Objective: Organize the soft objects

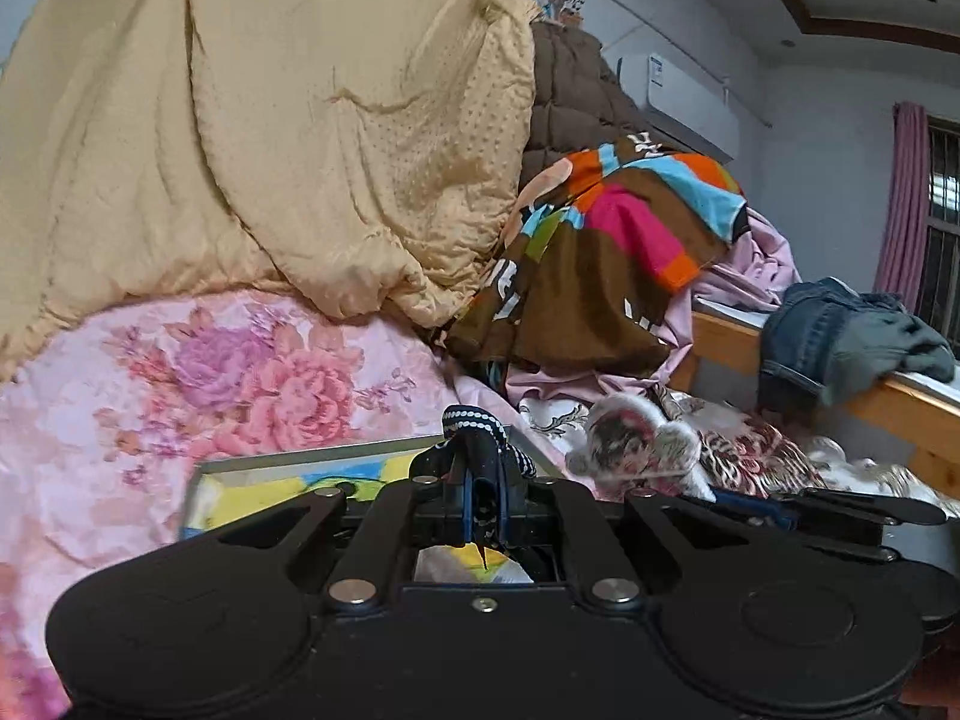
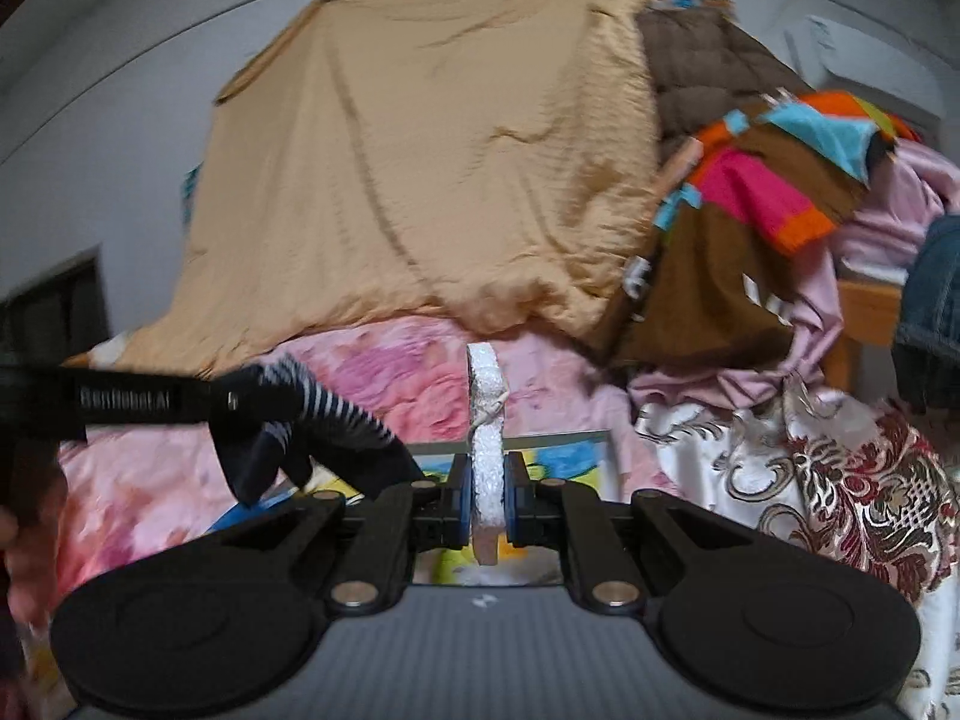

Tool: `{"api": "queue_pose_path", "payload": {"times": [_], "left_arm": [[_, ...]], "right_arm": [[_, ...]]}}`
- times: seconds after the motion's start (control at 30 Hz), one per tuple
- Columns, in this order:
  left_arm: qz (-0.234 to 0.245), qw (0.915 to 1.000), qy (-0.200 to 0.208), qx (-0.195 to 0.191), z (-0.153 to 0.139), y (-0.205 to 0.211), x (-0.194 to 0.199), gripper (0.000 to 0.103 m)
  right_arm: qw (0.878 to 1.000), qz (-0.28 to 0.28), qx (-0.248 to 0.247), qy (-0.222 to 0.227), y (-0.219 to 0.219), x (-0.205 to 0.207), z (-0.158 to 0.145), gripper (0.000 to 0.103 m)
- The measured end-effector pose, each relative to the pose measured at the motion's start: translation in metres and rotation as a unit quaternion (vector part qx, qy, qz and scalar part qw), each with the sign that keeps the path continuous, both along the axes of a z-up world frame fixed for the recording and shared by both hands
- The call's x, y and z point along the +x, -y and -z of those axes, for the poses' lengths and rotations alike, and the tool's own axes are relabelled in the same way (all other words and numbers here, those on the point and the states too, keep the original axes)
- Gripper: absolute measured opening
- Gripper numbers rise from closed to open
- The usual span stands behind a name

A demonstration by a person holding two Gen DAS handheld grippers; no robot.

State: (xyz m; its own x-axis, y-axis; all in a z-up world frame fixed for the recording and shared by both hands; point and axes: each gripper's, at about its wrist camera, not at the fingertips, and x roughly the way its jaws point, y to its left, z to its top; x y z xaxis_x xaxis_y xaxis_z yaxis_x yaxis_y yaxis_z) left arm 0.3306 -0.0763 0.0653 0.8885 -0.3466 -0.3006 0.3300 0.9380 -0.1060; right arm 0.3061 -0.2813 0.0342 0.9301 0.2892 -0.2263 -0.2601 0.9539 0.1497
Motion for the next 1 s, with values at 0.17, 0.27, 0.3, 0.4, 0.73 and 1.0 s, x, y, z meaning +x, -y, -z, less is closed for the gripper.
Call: {"api": "queue_pose_path", "payload": {"times": [0.17,0.27,0.3,0.4,0.73,1.0], "left_arm": [[-0.015,0.9992,-0.032,-0.019,0.021,0.015,0.048,0.008],[-0.02,0.9982,-0.052,-0.023,0.036,0.02,0.066,0.008],[-0.022,0.9979,-0.057,-0.023,0.04,0.021,0.07,0.008],[-0.026,0.9962,-0.08,-0.022,0.054,0.024,0.081,0.008],[-0.05,0.9843,-0.169,-0.012,0.087,0.014,0.098,0.009],[-0.043,0.9806,-0.191,0.001,0.095,0.013,0.1,0.014]], "right_arm": [[0.999,0.005,0.014,-0.031,0.019,0.032,0.016,0.012],[0.998,0.01,0.044,-0.054,0.029,0.047,0.026,0.012],[0.997,0.01,0.049,-0.059,0.031,0.051,0.029,0.012],[0.996,-0.003,0.041,-0.075,0.028,0.061,0.034,0.012],[0.993,-0.031,0.006,-0.11,0.003,0.078,0.047,0.012],[0.991,-0.036,-0.012,-0.129,-0.003,0.078,0.054,0.014]]}}
